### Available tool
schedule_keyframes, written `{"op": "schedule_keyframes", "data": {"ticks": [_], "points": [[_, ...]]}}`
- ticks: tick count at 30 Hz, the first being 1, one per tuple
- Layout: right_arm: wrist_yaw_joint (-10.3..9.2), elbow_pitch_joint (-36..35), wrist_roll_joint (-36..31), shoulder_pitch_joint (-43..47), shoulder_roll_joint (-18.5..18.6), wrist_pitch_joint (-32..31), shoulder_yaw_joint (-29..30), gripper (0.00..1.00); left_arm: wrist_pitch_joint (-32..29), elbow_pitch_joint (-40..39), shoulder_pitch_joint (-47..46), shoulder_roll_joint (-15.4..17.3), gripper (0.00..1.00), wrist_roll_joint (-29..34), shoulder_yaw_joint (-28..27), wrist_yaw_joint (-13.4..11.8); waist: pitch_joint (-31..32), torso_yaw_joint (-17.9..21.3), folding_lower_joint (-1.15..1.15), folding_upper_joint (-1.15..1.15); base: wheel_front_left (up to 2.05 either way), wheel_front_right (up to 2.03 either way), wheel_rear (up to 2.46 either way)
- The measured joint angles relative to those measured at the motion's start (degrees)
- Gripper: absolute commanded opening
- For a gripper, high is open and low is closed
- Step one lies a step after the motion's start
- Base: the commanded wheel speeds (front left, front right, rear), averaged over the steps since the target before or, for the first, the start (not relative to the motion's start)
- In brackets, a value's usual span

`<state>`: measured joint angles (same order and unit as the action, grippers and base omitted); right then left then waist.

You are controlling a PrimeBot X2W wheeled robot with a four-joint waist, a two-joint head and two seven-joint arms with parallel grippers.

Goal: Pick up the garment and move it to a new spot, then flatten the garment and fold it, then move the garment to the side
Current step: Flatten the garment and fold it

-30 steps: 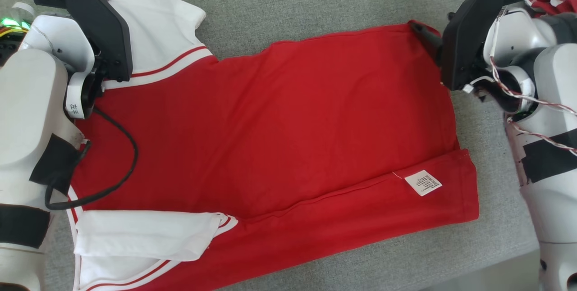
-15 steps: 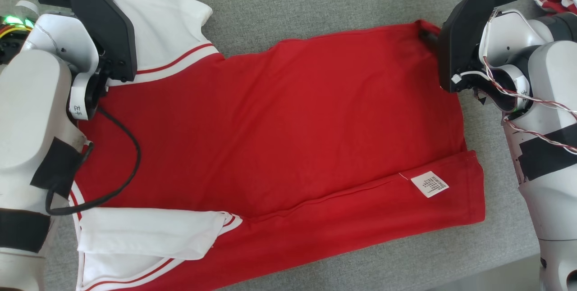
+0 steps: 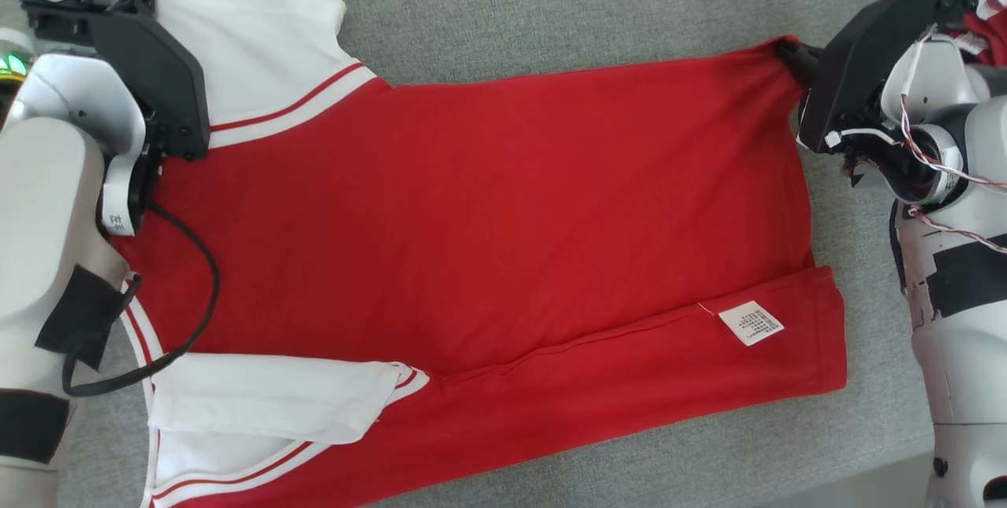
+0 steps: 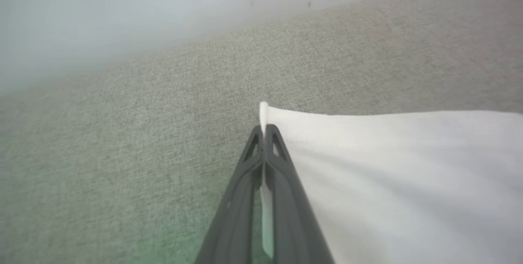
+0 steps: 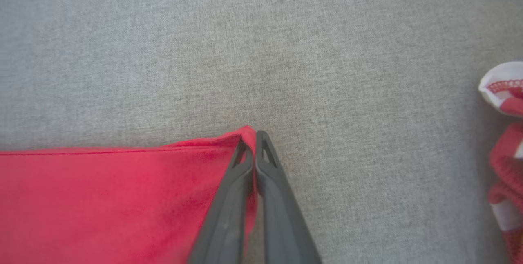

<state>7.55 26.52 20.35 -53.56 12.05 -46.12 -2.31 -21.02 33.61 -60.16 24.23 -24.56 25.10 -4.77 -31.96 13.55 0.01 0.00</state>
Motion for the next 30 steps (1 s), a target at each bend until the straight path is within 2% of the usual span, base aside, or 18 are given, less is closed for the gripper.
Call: {"op": "schedule_keyframes", "data": {"ticks": [11,22,28,30], "points": [[0.00,0.62,6.42,3.93,-2.44,3.61,6.14,0.00,10.24,-5.94,7.26,-1.41,0.00,-7.13,-4.31,3.76,3.41,-1.59,0.00,0.00,0.00,0.00,0.00],[0.00,-2.96,10.72,12.69,-2.77,7.70,8.37,0.00,16.92,-17.94,22.08,-1.45,0.00,-11.52,-7.50,3.14,9.23,-3.99,-0.02,0.00,0.00,0.00,0.00],[0.00,-5.68,12.78,17.27,-2.75,9.90,10.00,0.00,19.82,-25.53,30.99,-2.01,0.00,-13.39,-8.43,1.43,12.34,-5.23,-0.02,0.00,0.00,0.00,0.00],[0.00,-6.34,12.83,19.71,-2.29,10.62,9.77,0.00,20.98,-29.31,35.63,-3.13,0.00,-14.30,-8.38,0.68,13.62,-5.85,-0.02,0.00,0.00,0.00,0.00]]}}
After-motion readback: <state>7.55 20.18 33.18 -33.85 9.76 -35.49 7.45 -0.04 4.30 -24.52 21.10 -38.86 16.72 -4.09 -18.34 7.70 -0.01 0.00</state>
